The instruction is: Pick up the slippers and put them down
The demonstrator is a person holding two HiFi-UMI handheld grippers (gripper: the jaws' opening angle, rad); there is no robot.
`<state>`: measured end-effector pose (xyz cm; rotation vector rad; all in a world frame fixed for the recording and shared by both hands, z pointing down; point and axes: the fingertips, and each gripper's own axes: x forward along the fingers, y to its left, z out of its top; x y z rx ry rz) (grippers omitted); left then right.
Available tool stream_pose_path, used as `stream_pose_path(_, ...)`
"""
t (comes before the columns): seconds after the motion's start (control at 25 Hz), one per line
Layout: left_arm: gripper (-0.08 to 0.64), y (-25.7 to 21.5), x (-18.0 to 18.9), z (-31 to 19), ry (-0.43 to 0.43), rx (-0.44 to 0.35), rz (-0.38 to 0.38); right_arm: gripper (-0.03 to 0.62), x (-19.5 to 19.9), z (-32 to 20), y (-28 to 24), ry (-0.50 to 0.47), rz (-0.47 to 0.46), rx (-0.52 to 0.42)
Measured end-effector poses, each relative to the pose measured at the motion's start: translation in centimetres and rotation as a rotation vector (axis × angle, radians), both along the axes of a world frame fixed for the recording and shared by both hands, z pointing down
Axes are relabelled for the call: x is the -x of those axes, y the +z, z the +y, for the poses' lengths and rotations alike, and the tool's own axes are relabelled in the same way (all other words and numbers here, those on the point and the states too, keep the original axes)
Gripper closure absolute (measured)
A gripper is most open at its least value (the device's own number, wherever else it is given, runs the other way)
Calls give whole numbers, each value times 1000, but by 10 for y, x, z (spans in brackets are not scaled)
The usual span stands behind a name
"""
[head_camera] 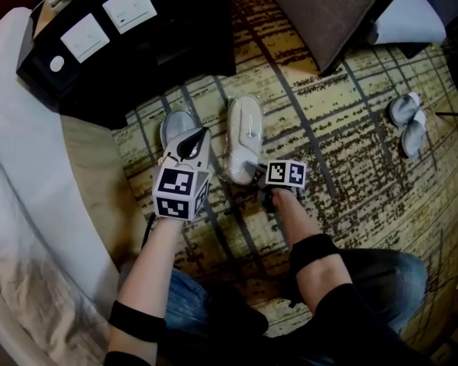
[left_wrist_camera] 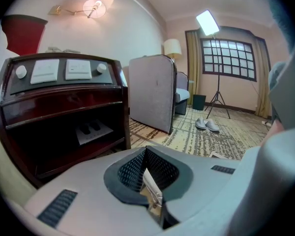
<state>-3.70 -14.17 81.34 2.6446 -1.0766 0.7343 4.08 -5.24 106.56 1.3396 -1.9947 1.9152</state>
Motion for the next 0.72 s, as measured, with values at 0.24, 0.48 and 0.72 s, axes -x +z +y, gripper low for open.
stream_pose_path(0.24, 559, 1, 5, -1, -1, -8, -9, 446, 1, -4, -8, 38, -17, -39)
stream_pose_path(0.48, 559, 3, 12, -6, -19, -4, -3, 462, -5, -9, -26, 36, -28, -102)
stream_pose_path(0.72, 559, 7, 17, -10, -30, -3, -1, 466, 0, -3, -54, 17, -61, -158)
